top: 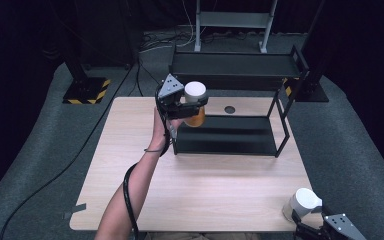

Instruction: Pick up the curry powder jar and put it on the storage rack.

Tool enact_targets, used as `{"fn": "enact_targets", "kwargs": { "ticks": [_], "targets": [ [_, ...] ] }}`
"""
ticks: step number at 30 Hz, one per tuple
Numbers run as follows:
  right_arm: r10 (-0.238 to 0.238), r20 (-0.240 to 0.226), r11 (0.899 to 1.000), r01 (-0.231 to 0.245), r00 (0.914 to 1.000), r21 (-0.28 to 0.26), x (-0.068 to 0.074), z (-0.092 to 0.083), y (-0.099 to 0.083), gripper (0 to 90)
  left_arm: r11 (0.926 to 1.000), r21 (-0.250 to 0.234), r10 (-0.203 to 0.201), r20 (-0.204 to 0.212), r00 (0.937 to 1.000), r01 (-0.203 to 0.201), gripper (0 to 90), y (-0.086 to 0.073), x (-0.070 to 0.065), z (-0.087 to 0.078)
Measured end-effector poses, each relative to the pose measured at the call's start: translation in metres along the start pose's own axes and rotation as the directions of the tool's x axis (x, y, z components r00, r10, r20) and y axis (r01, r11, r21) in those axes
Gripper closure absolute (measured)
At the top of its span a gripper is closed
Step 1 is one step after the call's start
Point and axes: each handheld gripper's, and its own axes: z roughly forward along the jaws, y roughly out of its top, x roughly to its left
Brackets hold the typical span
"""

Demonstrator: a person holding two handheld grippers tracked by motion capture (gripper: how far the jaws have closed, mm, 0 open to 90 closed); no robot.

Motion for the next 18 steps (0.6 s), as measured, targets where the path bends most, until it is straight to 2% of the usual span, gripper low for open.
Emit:
{"fn": "enact_targets", "kwargs": {
  "ticks": [18],
  "targets": [
    [-0.001,0.003,1.0,0.001,1.0,0.0,0.0,-0.001,0.0,0.0,0.9999,-0.01,-0.001,0.002,1.0,0.001,33.6,0.015,0.006,-0.001]
  ]
}}
